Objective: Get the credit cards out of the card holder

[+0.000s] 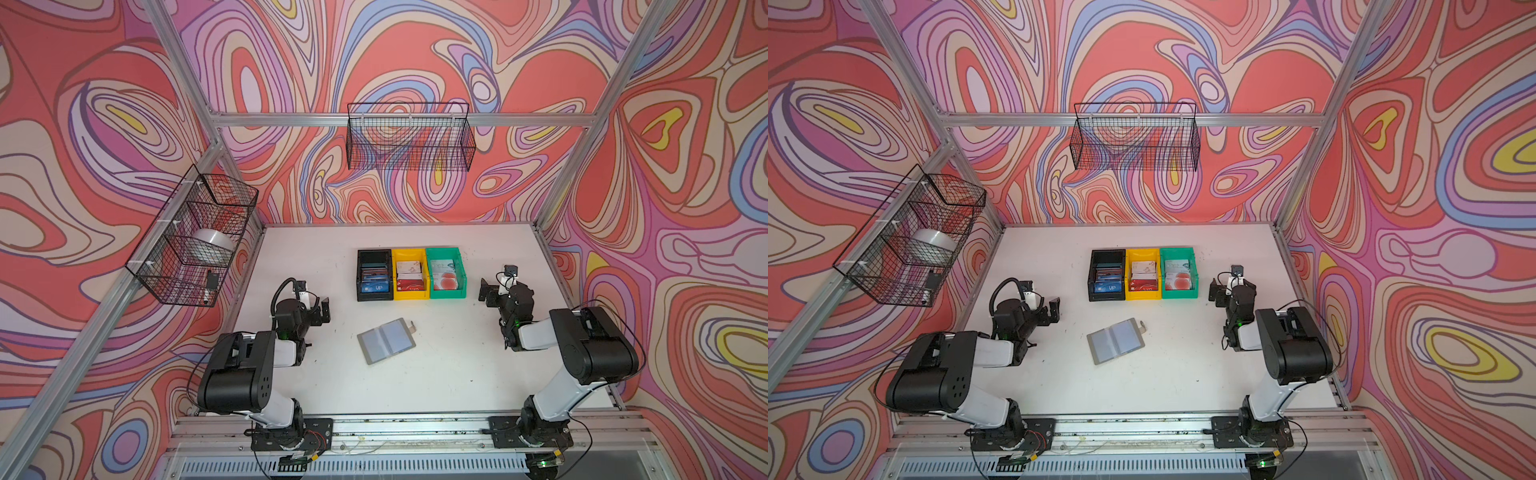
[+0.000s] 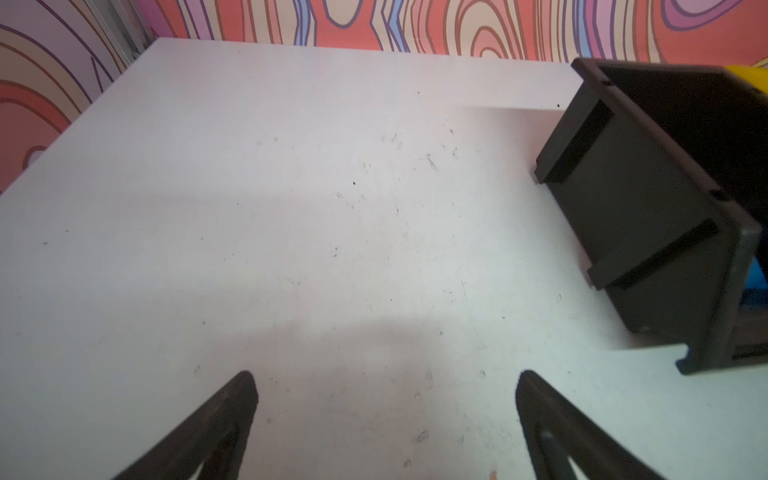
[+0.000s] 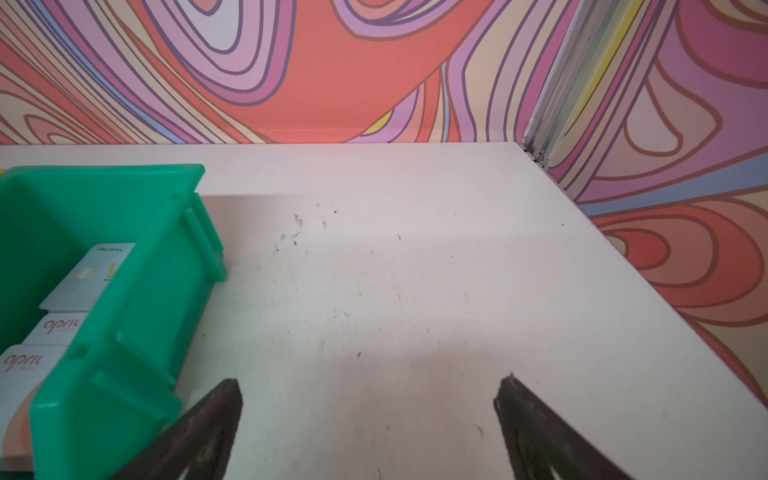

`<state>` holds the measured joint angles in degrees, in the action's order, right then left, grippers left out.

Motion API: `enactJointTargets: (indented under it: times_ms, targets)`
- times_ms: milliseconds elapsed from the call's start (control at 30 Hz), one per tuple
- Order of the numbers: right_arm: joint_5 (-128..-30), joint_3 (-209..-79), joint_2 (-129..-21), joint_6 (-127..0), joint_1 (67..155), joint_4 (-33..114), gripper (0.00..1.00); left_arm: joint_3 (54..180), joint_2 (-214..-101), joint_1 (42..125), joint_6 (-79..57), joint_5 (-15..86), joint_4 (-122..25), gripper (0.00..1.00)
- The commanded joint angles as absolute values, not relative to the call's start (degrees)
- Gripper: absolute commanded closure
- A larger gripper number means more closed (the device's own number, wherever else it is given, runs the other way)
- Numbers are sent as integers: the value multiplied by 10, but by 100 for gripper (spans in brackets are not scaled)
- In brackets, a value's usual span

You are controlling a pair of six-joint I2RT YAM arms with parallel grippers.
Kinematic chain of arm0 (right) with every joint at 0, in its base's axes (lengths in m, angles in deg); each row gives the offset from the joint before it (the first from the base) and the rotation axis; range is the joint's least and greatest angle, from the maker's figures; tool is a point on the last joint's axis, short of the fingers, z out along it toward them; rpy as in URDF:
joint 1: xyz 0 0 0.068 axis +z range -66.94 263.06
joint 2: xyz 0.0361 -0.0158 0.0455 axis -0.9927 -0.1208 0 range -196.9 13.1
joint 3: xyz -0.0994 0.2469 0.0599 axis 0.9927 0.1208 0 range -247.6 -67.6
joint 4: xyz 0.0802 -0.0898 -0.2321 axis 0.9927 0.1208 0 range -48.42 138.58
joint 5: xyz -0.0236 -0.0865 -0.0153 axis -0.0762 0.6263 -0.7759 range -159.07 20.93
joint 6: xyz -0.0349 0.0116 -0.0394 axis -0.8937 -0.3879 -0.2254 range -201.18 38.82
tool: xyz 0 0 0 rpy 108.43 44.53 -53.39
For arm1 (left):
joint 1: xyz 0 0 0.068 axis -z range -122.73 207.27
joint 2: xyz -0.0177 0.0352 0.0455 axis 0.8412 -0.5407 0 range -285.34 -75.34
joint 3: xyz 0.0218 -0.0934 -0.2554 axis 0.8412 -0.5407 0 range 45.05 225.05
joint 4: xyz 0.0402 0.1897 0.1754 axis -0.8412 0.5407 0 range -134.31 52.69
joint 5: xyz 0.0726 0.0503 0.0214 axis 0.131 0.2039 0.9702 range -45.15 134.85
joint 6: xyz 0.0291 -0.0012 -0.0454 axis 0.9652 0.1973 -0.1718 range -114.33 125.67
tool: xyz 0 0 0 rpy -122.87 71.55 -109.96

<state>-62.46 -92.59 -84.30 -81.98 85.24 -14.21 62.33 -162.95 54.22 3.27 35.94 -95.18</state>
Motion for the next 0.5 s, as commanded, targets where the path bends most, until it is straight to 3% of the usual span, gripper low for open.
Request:
enactJointTargets:
  times_ms: [0,467]
  targets:
    - [-617,-936,-850,-809,852,-149,2,634,-1639,542,31,379,-1019,0]
    - [-621,-940,-851,-806,847,-143,2,654,-1632,542,18,412,-968,0]
